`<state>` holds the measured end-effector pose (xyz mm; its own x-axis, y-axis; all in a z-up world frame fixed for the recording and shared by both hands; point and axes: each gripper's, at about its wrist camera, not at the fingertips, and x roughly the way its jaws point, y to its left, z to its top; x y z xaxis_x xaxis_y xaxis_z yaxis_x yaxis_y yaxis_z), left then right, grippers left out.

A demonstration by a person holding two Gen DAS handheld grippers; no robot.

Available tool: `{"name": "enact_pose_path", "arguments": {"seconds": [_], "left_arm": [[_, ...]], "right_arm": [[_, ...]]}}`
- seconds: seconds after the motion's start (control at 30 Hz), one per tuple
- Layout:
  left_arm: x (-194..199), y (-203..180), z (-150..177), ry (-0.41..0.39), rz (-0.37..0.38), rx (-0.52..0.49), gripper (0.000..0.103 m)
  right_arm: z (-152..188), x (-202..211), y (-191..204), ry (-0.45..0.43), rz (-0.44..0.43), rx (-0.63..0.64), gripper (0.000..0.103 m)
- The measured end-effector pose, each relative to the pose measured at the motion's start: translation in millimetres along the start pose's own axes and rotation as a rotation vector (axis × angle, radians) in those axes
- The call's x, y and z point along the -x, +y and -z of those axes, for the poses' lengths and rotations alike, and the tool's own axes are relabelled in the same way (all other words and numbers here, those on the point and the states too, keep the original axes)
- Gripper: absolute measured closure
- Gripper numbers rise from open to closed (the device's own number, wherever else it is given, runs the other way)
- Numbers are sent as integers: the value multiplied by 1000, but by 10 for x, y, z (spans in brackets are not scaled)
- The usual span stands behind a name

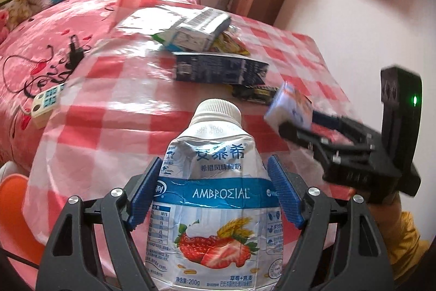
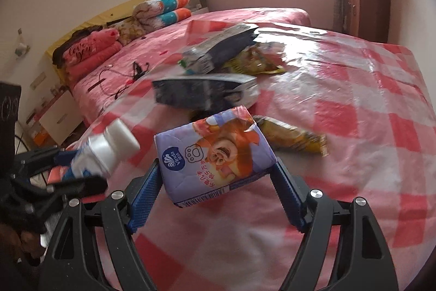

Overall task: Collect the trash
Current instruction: 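Lift both held items and carry them to the orange bucket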

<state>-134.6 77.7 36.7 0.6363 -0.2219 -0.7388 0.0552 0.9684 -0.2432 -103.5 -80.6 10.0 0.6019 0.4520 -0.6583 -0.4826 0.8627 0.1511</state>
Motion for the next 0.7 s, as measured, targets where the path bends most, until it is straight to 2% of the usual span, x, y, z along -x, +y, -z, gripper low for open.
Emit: {"name": "enact_pose_path", "arguments": {"seconds": [0.43,0.7], "left_arm": [[496,633,68,-112,-13,144,25],[917,1116,162,-200,-82,244,25]], "right_arm": [[2,-134,629,59,-81,86,25],[-40,-244,1100,87,-149,173,25]]}}
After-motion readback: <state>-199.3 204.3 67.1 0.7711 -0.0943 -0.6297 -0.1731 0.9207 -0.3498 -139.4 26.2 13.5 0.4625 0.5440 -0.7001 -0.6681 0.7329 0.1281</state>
